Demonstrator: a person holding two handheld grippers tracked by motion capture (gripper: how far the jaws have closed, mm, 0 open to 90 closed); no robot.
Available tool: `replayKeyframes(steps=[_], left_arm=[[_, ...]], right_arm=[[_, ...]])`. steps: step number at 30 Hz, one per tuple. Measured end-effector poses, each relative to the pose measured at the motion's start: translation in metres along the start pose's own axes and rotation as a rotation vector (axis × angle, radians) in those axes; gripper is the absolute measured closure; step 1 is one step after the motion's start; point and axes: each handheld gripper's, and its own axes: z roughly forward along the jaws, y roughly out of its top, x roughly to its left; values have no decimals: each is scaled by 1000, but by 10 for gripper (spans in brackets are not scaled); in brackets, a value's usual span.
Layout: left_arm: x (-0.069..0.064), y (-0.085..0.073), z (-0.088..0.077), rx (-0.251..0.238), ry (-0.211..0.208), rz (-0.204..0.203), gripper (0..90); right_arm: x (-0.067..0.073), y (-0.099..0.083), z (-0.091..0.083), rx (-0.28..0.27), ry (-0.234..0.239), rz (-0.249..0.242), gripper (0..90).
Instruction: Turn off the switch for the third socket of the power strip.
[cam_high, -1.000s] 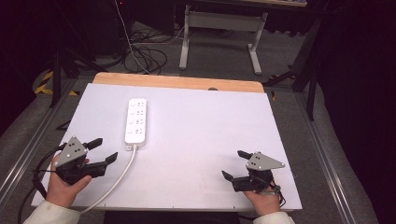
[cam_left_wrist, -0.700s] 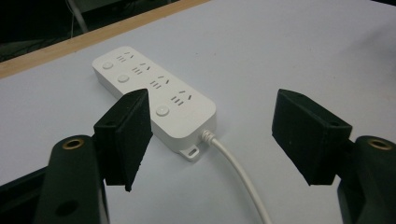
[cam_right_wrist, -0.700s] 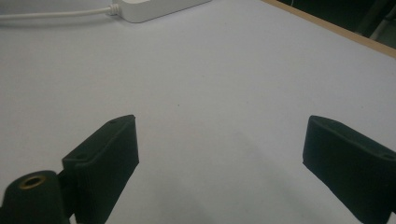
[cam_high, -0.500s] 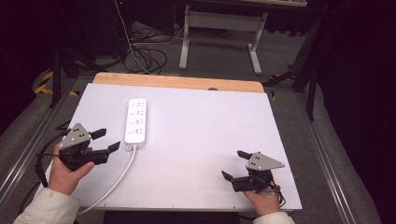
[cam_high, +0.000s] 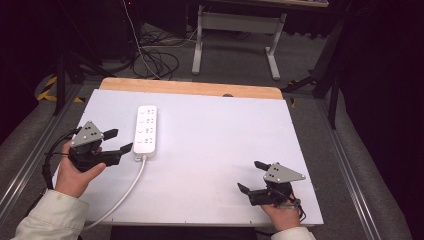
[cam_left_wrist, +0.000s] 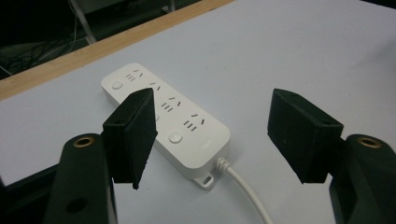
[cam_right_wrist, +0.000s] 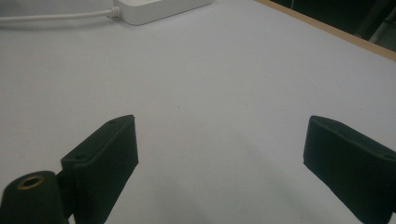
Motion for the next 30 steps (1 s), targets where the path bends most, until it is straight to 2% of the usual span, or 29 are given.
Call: replayKeyframes(steps=[2, 5, 9, 12, 13, 16, 19, 21, 23, 24, 25, 27, 30], left_arm=[[0, 1, 0, 0, 0, -1, 335], [0, 3, 2, 5, 26, 15, 370], [1, 6, 5, 22, 48, 27, 540], [5, 8, 8, 23, 64, 20, 605], [6, 8, 10, 20, 66, 3, 612], [11, 9, 15, 20, 67, 19, 675], [16, 11, 19, 26, 48, 1, 721], [18, 11, 21, 33, 51, 2, 738], [20, 13, 26, 45, 49, -20, 825], [21, 13, 27, 40, 58, -17, 843], [21, 13, 27, 40, 58, -17, 856], [25, 15, 32, 31, 64, -43, 840], [30, 16, 35, 8, 66, -51, 862]], right_arm=[[0, 0, 0, -3, 0, 0, 104], [0, 0, 0, -4, 0, 1, 104], [0, 0, 0, -5, 1, 2, 103], [0, 0, 0, -4, 2, 0, 103], [0, 0, 0, -6, 2, 0, 103], [-1, 0, 0, -3, 8, -2, 103], [0, 0, 1, 3, 9, -2, 104], [0, 0, 1, 2, 9, -3, 103], [0, 0, 1, 3, 13, -1, 103], [0, 0, 1, 2, 15, -4, 104], [0, 0, 1, 2, 15, -4, 104], [0, 0, 1, 6, 20, -3, 104], [0, 0, 1, 8, 20, -2, 103]])
